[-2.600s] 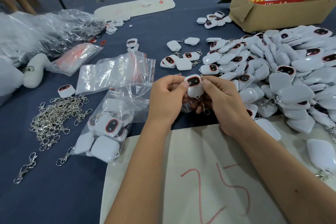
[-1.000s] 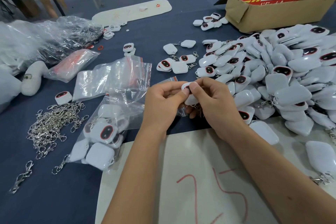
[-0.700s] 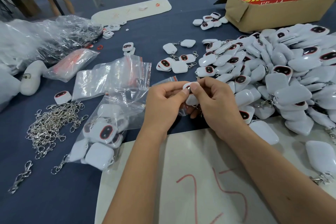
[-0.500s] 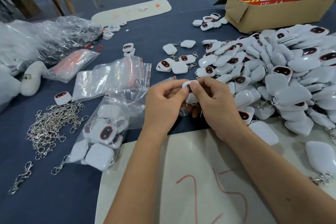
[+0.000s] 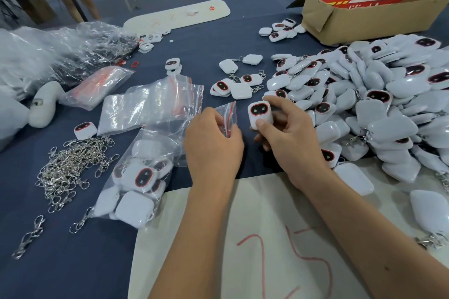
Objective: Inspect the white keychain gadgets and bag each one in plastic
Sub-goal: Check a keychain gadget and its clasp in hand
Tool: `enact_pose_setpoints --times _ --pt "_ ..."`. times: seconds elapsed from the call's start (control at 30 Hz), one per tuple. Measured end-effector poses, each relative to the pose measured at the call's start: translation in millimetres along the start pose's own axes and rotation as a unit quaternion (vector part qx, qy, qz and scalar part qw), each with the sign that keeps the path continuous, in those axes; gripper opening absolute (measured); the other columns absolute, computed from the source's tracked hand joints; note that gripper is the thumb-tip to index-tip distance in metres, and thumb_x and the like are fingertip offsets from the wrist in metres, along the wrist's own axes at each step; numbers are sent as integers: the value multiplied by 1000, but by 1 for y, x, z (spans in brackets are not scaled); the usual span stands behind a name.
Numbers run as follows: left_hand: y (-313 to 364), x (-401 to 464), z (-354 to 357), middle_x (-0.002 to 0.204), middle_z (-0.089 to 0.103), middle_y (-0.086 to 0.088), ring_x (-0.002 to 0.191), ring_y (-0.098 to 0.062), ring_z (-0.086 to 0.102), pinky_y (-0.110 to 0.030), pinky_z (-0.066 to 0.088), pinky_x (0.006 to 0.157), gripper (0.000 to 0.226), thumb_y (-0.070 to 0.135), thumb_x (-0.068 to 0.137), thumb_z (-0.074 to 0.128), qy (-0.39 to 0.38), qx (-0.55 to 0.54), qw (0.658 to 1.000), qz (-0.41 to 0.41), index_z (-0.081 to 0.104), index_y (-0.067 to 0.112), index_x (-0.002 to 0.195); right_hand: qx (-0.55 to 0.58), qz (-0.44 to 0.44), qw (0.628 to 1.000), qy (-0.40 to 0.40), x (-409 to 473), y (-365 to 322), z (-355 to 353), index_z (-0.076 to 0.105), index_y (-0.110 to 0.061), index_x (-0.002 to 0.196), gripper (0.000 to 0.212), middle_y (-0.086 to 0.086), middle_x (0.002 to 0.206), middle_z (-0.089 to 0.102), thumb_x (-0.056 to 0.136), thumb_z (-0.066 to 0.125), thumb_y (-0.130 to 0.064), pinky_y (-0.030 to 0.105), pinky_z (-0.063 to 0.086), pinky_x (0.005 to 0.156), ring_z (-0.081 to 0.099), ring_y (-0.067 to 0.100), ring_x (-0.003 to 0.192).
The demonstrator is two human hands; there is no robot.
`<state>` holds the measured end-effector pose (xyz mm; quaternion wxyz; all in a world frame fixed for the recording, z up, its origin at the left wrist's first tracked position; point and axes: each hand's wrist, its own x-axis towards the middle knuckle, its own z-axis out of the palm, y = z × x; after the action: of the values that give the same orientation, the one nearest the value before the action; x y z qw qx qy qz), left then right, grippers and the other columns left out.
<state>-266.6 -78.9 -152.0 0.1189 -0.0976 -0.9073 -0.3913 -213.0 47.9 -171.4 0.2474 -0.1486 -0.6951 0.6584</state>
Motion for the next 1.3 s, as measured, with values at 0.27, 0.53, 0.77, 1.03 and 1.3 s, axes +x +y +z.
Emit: enact_pose_setpoints --times 0.27,0.53,0.77,1.03,1.3 --pt "3 0 -4 60 62 4 61 -13 57 -32 48 63 24 26 88 67 -28 -109 993 39 64 18 66 -40 -57 997 21 -7 -6 0 70 -16 105 6 2 72 74 100 66 -15 24 49 53 64 11 55" --pt "9 -2 -1 67 63 7 66 -18 61 -43 55 68 12 11 80 71 26 -118 987 106 72 21 86 -192 -147 970 22 -12 -10 6 78 -19 102 8 -4 67 67 94 75 -19 25 48 61 59 13 61" --pt "11 -5 -2 71 63 3 64 -12 55 -31 48 61 8 9 83 71 90 -146 964 204 72 15 80 -192 -176 966 2 -14 -11 7 71 -7 87 6 -1 73 70 90 77 -8 27 50 63 63 12 65" --pt "17 -12 -2 69 63 4 65 -12 56 -28 46 59 10 3 83 72 113 -190 945 240 71 10 77 -155 -119 954 -225 -13 -16 1 70 -13 90 19 -11 82 73 89 54 -3 36 55 69 65 5 76" --pt "18 -9 -2 67 61 6 58 -14 57 -18 44 57 11 7 85 71 120 -227 951 171 71 15 76 -197 -151 969 10 -13 -12 6 75 -17 92 12 -1 71 70 84 79 -8 33 53 61 65 19 63"
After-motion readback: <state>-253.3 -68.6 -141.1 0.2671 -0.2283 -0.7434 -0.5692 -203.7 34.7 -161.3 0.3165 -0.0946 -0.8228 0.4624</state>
